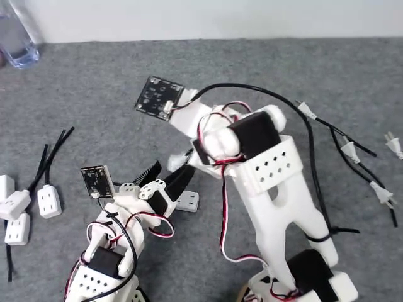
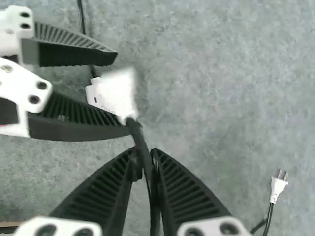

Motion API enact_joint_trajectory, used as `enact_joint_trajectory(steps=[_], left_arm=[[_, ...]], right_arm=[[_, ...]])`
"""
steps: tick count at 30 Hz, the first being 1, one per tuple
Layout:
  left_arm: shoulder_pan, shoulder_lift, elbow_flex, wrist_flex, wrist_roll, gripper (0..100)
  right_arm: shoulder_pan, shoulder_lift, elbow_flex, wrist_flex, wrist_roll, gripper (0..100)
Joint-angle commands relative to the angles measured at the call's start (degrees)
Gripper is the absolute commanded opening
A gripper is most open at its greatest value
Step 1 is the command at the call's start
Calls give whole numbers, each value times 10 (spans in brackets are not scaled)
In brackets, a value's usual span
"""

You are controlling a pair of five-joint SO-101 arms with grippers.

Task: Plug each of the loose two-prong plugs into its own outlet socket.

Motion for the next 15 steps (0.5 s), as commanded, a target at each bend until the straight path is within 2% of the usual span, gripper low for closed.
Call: enact_joint_trajectory(steps=[1, 8, 11, 15], left_arm=[[2, -4, -3, 2, -1, 326], [2, -4, -3, 4, -1, 326], [-2, -4, -3, 4, -1, 326], [-33, -4, -3, 1, -2, 326]], right_arm=[[18, -17, -8, 22, 11, 8], [28, -21, 0, 22, 11, 8], [75, -22, 12, 23, 33, 8], [182, -46, 76, 22, 91, 8]])
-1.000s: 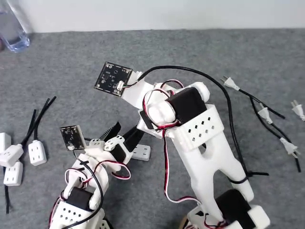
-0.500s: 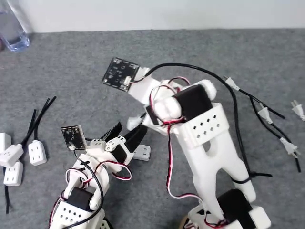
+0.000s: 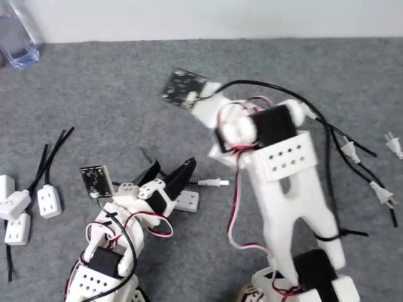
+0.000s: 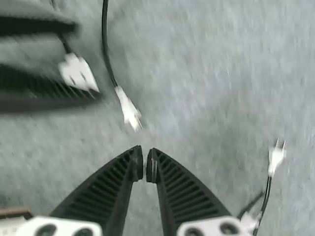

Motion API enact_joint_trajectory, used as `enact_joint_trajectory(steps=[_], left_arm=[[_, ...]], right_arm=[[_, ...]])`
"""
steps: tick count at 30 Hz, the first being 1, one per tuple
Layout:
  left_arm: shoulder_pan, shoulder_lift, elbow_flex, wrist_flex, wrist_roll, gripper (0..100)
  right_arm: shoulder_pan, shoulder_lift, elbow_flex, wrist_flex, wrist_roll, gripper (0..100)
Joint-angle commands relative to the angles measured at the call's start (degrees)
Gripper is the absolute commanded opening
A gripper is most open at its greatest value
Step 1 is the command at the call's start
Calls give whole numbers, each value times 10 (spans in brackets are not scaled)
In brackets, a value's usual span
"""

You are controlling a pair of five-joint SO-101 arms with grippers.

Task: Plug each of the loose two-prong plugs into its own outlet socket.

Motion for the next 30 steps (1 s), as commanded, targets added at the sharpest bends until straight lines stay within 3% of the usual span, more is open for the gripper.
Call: enact_joint_trajectory(steps=[1, 6, 11, 18, 21, 30], left_arm=[[-21, -4, -4, 1, -6, 326], [-47, -4, -6, 0, -30, 326], [-185, -4, -4, 4, -102, 326], [-404, -4, -3, 81, -170, 326], [-429, -4, -3, 89, -168, 326], [-430, -4, -3, 89, -169, 326]], right_arm=[[94, -42, 47, 22, 59, 8], [126, -61, 138, -29, 90, 8], [67, -36, 222, -123, 98, 13], [-2, 20, 303, -204, 185, 267], [-16, 29, 324, -243, 240, 272], [-81, 35, 331, -276, 276, 256]])
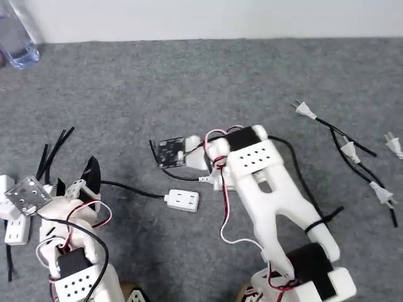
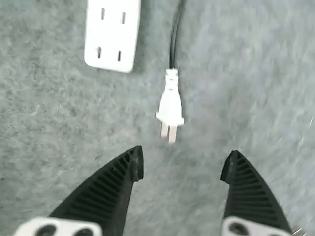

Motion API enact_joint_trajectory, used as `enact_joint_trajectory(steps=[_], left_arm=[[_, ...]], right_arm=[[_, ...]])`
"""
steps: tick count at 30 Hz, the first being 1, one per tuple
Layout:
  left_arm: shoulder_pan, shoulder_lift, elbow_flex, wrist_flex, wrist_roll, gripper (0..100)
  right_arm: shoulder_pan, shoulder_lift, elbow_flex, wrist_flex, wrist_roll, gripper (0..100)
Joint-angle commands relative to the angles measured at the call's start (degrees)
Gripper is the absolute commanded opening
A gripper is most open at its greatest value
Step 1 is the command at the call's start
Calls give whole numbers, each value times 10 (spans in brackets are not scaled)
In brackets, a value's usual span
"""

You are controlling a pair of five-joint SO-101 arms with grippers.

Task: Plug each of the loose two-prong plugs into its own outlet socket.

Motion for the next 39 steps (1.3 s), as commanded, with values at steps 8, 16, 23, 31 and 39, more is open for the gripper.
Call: enact_joint_trajectory(steps=[8, 16, 23, 31, 39], left_arm=[[-2, -4, -3, 4, -5, 326], [-1, -4, -3, 4, -6, 326], [0, -2, -3, 5, -6, 326], [0, -3, -3, 5, -5, 326], [0, -3, -3, 5, -5, 326]], right_arm=[[-62, 84, -10, -36, 10, 256], [-38, 158, -54, -39, 10, 255], [1, 211, -109, -37, 46, 255], [1, 276, -141, -38, 46, 78], [2, 271, -148, -36, 43, 9]])
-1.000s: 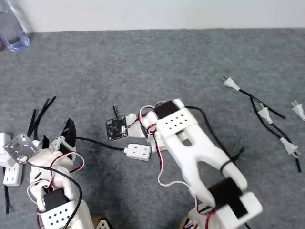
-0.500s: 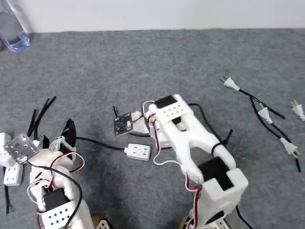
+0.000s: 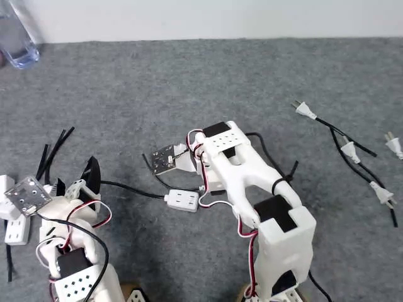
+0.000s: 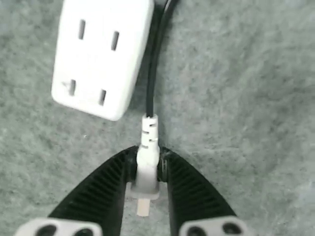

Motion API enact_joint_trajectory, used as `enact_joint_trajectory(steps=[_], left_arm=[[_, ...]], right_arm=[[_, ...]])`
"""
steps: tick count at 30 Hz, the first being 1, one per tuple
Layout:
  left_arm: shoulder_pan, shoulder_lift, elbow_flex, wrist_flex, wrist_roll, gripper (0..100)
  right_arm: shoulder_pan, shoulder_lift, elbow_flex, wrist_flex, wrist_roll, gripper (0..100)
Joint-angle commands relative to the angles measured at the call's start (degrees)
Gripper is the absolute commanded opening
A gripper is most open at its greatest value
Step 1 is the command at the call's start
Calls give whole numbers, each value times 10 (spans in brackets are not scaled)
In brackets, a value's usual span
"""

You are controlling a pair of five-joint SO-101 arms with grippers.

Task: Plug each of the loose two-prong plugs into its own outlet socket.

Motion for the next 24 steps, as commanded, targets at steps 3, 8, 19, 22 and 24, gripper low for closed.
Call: enact_joint_trajectory(steps=[3, 8, 19, 22, 24], left_arm=[[0, -3, -3, 5, -5, 326], [0, -3, -3, 5, -4, 326], [1, -3, -3, 5, -4, 326], [1, -3, -3, 5, -4, 326], [1, -2, -3, 5, -4, 326]], right_arm=[[23, -46, -30, 2, -41, 9], [85, -134, -28, 32, -142, 9], [190, -243, -26, 110, -709, 8], [189, -257, -26, 131, -800, 8], [183, -263, -26, 143, -881, 8]])
